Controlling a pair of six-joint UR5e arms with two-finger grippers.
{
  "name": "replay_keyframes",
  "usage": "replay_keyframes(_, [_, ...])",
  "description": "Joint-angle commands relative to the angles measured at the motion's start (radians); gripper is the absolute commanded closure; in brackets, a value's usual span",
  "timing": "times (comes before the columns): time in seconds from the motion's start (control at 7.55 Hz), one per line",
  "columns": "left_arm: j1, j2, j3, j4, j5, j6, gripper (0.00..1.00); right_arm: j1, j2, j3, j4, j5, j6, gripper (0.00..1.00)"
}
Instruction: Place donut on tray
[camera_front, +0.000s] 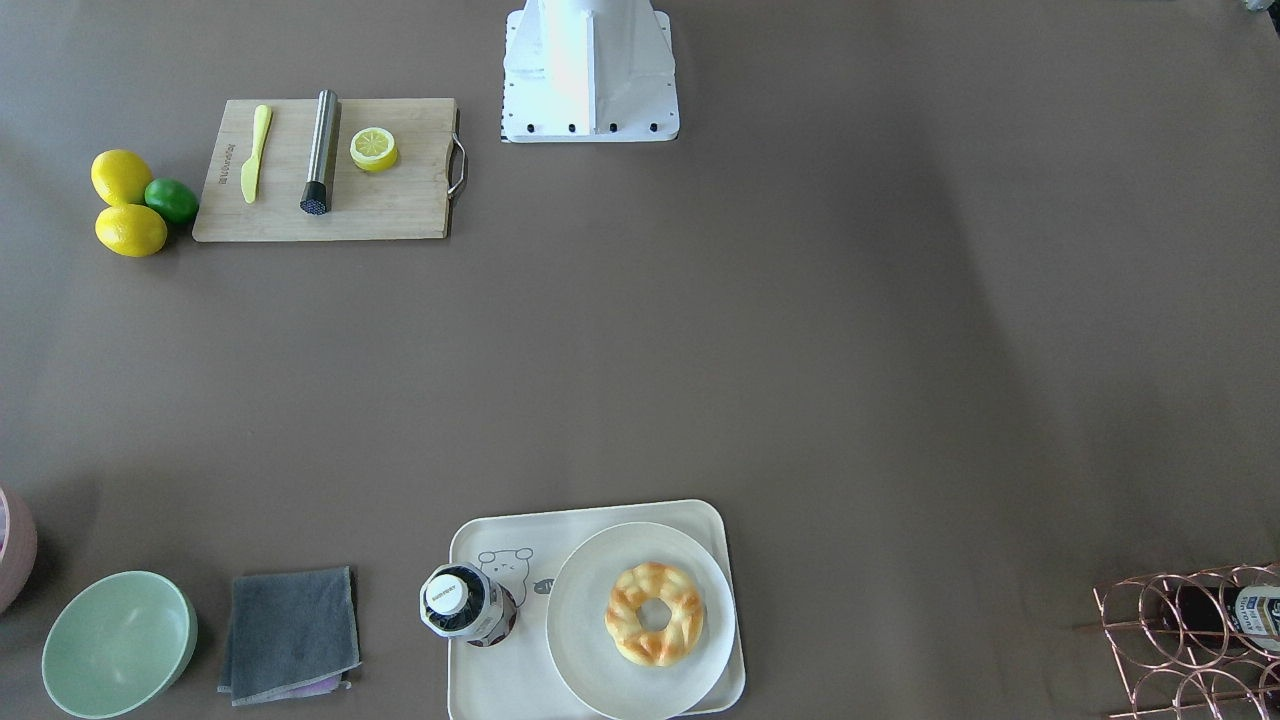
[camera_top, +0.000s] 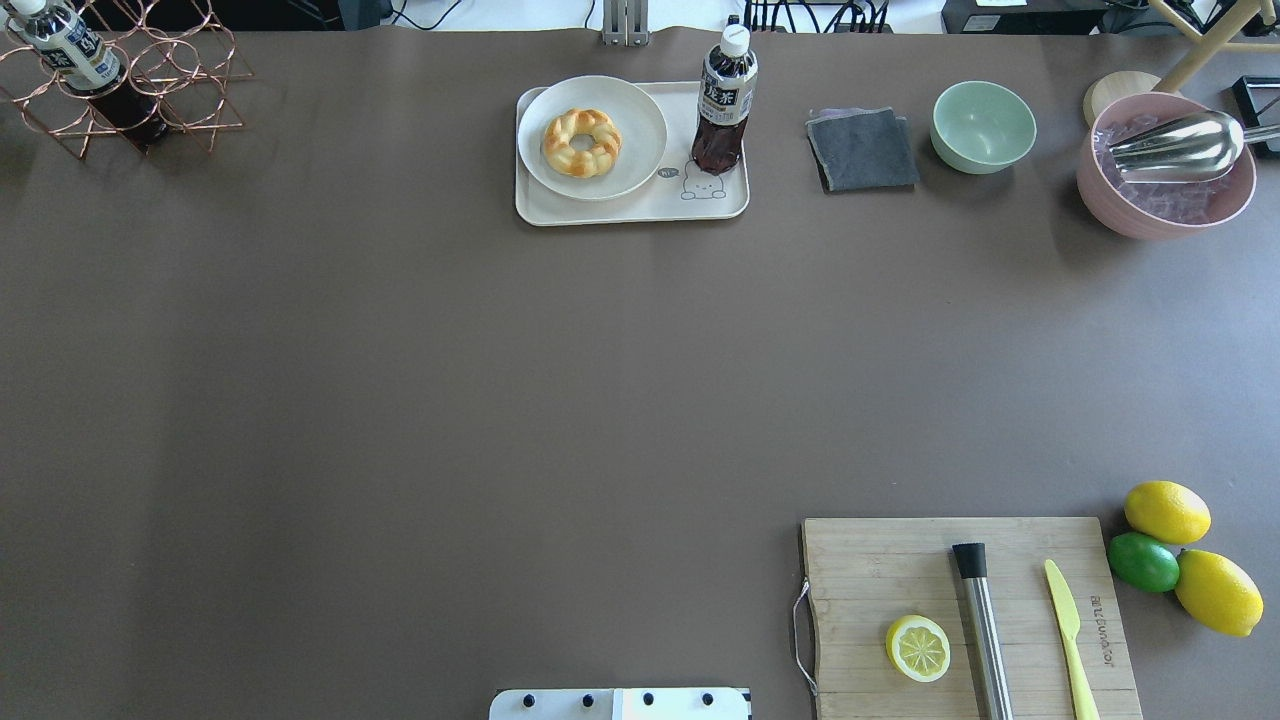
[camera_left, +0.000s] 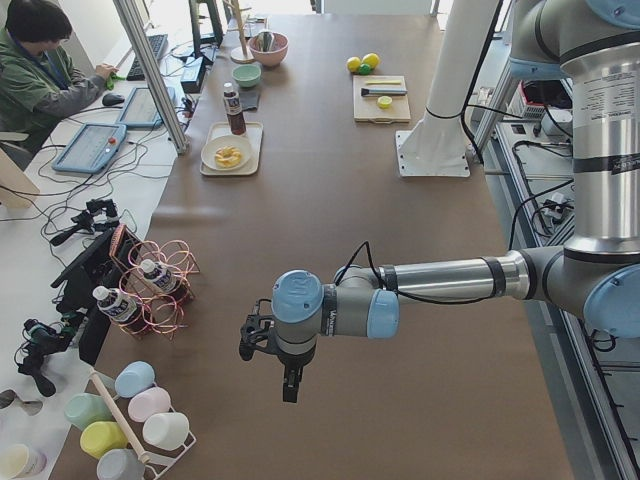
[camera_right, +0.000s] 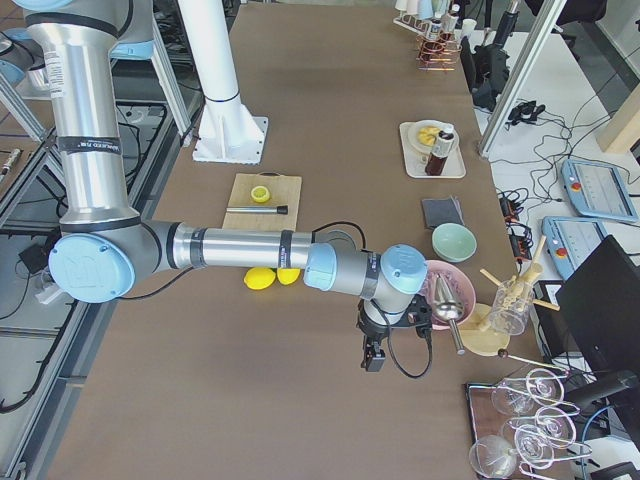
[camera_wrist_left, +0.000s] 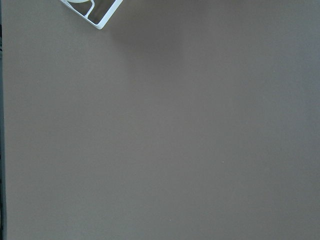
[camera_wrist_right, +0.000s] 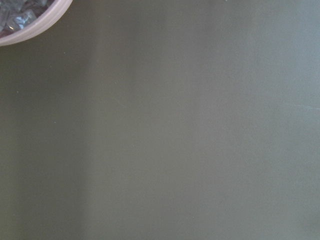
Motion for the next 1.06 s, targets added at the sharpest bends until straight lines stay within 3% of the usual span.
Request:
replay_keyframes(0.0, [-0.001, 0.000, 0.000, 0.000, 0.002, 0.000, 0.01, 0.000, -0.005, 0.000, 0.000, 0.001, 0.002, 0.00])
replay_keyframes(0.93, [-0.001, 0.003, -0.002, 0.000, 0.003, 0.000, 0.01, 0.000, -0.005, 0.002, 0.002, 0.030, -0.002, 0.00])
